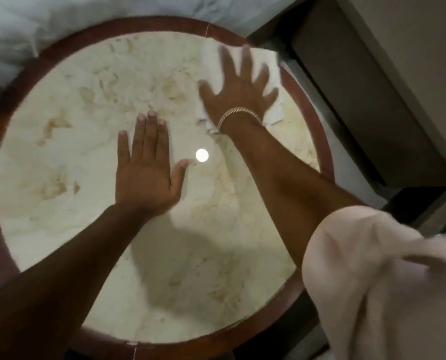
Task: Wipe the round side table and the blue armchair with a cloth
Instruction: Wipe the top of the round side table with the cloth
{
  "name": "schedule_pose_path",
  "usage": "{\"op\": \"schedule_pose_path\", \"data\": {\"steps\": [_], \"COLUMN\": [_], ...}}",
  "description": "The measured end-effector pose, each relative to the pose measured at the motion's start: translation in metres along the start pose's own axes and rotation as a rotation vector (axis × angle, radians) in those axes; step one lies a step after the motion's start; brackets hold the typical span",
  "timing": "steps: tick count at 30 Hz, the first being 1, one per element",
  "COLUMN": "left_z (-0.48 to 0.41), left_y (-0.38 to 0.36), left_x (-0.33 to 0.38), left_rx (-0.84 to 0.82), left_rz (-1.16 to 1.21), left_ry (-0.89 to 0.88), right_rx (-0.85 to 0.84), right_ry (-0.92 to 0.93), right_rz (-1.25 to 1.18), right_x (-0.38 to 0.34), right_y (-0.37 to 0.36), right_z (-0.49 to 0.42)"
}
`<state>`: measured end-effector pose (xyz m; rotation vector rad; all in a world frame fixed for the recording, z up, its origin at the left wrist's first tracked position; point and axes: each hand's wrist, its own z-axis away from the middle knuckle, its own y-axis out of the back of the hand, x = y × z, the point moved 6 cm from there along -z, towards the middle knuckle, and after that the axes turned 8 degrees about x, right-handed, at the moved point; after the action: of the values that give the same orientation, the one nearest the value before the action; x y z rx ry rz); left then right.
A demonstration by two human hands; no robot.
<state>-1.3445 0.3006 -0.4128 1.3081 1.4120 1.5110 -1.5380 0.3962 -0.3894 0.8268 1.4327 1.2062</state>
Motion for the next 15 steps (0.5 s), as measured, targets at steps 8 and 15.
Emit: {"op": "schedule_pose_path", "data": {"steps": [8, 15], "left_z": [0.122, 0.238], "left_y": [0.043, 0.114], "left_x": [-0.047, -0.161], "left_rx": [-0.254, -0.169], "left_rz": [0.031, 0.121], "left_ry": [0.042, 0.398], "right_rx": [0.028, -0.202], "right_ry": [0.156, 0.339], "right_rz": [0.005, -0.18], "right_x": [-0.032, -0.129], "right_y": [0.001, -0.011], "right_z": [0.2, 0.307]}}
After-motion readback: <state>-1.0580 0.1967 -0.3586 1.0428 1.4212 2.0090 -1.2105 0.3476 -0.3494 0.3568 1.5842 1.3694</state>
